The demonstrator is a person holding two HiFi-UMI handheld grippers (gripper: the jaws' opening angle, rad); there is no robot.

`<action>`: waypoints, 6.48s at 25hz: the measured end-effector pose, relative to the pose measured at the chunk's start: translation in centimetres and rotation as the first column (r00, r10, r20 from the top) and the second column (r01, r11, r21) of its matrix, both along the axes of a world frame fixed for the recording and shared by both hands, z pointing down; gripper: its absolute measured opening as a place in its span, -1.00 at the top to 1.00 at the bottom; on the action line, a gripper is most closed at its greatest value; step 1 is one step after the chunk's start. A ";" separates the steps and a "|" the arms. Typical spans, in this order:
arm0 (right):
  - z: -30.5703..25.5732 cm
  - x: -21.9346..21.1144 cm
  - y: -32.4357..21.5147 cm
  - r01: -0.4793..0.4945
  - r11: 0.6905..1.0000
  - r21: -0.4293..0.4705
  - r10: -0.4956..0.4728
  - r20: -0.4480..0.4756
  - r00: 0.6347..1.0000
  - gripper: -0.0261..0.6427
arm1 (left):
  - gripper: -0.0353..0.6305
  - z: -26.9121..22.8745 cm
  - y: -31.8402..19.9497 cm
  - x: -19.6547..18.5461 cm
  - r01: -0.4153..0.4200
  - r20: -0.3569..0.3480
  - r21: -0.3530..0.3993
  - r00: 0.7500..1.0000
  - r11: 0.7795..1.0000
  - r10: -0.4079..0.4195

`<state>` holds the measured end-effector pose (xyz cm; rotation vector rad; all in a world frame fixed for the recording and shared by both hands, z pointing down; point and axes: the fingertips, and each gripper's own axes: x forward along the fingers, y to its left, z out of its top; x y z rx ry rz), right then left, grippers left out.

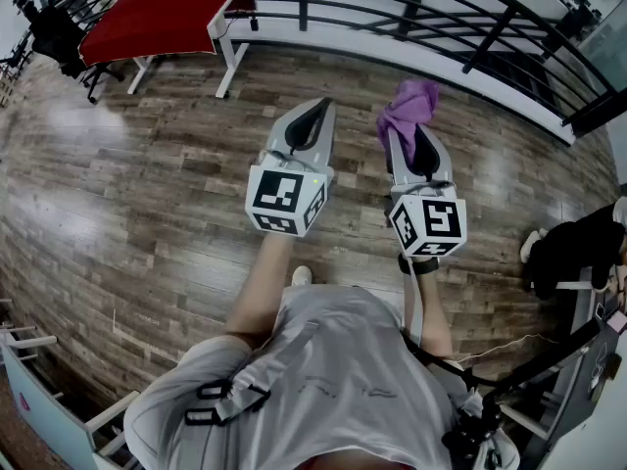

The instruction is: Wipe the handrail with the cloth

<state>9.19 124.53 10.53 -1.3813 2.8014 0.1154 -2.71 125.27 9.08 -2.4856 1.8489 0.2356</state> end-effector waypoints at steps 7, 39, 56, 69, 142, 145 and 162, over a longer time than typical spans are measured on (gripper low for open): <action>0.1 -1.7 -0.3 -0.047 0.999 -0.021 0.048 0.038 0.998 0.58 | 0.89 1.1 0.2 -2.1 -0.008 0.022 -0.044 1.000 0.999 0.009; 1.8 -8.2 -29.1 0.199 0.980 -0.015 -0.196 0.118 0.973 0.57 | 0.90 2.6 -29.0 -6.4 0.149 0.084 -0.059 0.986 0.987 -0.143; 7.2 -17.1 -51.0 0.156 0.986 -0.065 -0.157 -0.007 0.988 0.57 | 0.89 8.3 -52.9 -13.8 -0.003 0.007 -0.166 1.000 0.986 0.005; 9.7 -21.1 -68.0 0.019 0.979 -0.201 -0.022 -0.013 1.000 0.57 | 0.89 10.4 -69.2 -19.5 -0.133 -0.110 -0.189 0.987 0.973 0.114; 24.5 -43.1 -133.8 0.173 0.897 -0.408 -0.358 -0.439 0.824 0.61 | 0.89 16.5 -125.8 -30.8 0.016 -0.031 -0.294 0.999 0.956 -0.027; 24.6 -40.5 -134.1 0.152 0.900 -0.409 -0.341 -0.440 0.831 0.61 | 0.89 17.0 -126.5 -28.4 -0.015 -0.032 -0.304 0.999 0.953 0.006; 24.7 -29.8 -136.3 0.045 0.907 -0.418 -0.228 -0.399 0.888 0.61 | 0.89 15.9 -128.9 -18.8 -0.140 0.020 -0.299 0.988 0.944 0.153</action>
